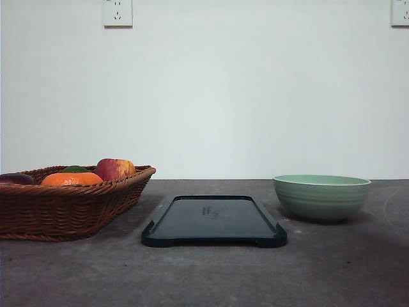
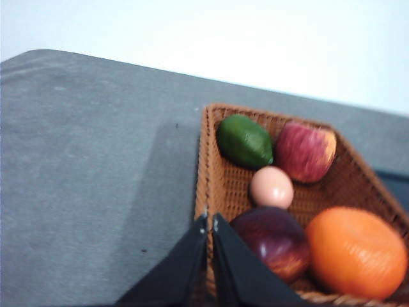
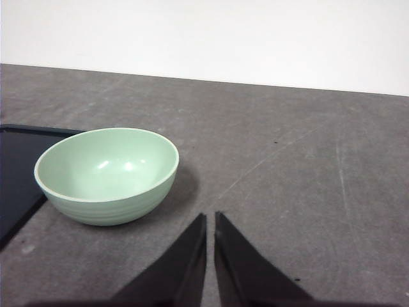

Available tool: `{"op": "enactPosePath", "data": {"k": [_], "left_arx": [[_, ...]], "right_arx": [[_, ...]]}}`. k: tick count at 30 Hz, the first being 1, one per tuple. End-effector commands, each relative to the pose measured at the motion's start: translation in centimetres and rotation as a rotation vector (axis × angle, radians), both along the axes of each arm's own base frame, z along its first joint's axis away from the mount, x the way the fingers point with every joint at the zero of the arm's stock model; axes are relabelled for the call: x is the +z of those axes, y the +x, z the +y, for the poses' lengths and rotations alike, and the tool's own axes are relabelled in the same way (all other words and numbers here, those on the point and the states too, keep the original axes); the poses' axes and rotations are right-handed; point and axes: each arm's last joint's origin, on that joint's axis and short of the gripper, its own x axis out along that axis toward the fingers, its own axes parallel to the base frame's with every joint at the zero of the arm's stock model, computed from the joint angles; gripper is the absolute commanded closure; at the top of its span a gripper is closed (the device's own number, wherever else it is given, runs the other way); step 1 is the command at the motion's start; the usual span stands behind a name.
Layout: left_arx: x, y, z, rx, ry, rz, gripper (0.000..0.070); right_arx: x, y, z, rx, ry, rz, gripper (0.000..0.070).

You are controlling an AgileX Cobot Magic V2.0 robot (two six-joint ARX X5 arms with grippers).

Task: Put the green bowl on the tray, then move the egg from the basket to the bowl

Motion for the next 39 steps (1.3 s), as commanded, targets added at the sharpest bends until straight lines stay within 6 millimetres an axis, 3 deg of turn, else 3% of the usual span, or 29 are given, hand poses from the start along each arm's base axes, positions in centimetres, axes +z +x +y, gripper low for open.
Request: {"op": "enactPosePath", "data": {"k": [1, 9, 12, 18, 26, 33, 39], "left_arx": [[-0.5, 0.1, 0.0, 0.018, -0.124, 0.012, 0.07], [-0.5, 0.1, 0.0, 0.06, -0.545, 0.022, 0.07], [-0.2, 0.1, 0.0, 0.054, -0.597, -0.006, 0.07], [1.9, 0.1, 0.0, -0.011, -0.475, -0.222, 0.07], [4.6, -0.6, 0.0, -0.028, -0.333, -0.331, 0.07], [7.2, -0.6, 0.0, -0.015, -0.226, -0.277, 0.07], [10.0, 0.5, -0.1, -0.022, -0.185, -0.186, 0.07]], "right_arx": [[0.0, 0.0, 0.0, 0.0, 0.048, -0.006, 0.0685], [0.1, 0.0, 0.0, -0.036, 0.394, 0.02, 0.0689], [0.8, 0.1, 0.0, -0.026, 0.474, -0.034, 0.069], [2.8, -0.1, 0.0, 0.021, 0.482, -0.237, 0.0693], [4.3, -0.4, 0.0, 0.03, 0.43, -0.275, 0.0693], [7.9, -0.3, 0.1, 0.043, 0.311, -0.261, 0.0693], [11.1, 1.2, 0.3, 0.081, 0.283, -0.204, 0.0693]]}}
